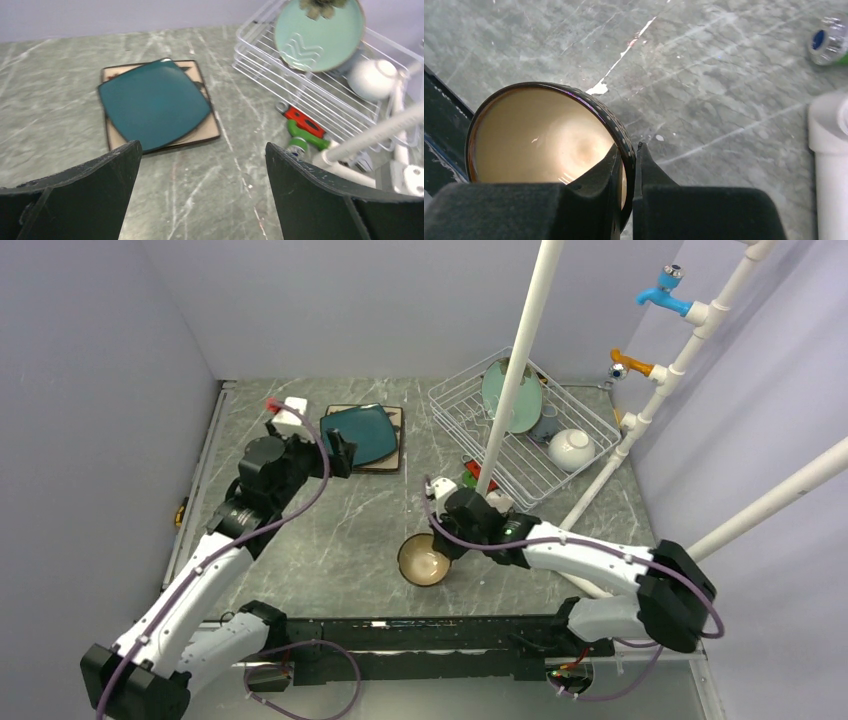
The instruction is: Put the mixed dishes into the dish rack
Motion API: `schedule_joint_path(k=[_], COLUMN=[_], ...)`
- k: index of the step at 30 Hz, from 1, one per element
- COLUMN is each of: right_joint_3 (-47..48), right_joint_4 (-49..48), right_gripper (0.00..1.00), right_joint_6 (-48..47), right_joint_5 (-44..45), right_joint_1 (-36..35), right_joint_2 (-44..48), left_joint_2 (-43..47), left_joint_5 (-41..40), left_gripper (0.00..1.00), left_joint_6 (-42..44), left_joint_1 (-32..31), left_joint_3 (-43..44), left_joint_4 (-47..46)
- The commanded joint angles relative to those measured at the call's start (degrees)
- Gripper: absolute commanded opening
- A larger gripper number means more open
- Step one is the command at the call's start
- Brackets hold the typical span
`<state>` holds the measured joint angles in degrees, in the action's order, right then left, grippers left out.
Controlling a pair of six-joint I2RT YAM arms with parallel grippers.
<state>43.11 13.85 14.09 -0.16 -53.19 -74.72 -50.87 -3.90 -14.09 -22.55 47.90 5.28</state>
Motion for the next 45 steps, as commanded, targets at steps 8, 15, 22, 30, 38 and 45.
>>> schedule_joint_path(k=[8, 15, 22, 30, 38, 45], right_joint_3=[-1.27, 0.38, 1.99, 2.74, 5.07, 5.62], right_joint_4=[-0.24, 1.95, 0.79, -1.05, -1.49, -1.79], right_gripper=[0.0, 0.0, 0.0, 0.0, 0.0, 0.0], right_joint_6=[19.44, 27.66, 27.89, 28.78, 27.88, 27.38], right_joint_5=[21.48, 26.49, 27.82, 29.43, 28.37, 27.23], right_joint_1=[1.33, 2.31, 2.34, 2.33, 2.28, 2.06], right_joint_2=[17.9, 17.57, 14.19, 14.62, 14.75, 14.89], left_joint_2=[-20.55, -22.29, -27.47, -36.15, -40.09, -40.78], left_joint_5=[12.42, 14.05, 12.11, 17.2, 11.08, 12.85], left_gripper=[0.99, 0.92, 0.77, 0.66, 0.43, 0.28], left_joint_6=[8.63, 9.37, 15.71, 9.74, 9.32, 9.24], left_joint_1=[-13.42, -16.51, -20.52, -22.72, -23.95, -24.03], left_joint_3=[28.21, 21.28, 22.12, 26.21, 29.36, 30.43], left_joint_4=[19.37, 12.53, 16.36, 19.05, 23.45, 24.47])
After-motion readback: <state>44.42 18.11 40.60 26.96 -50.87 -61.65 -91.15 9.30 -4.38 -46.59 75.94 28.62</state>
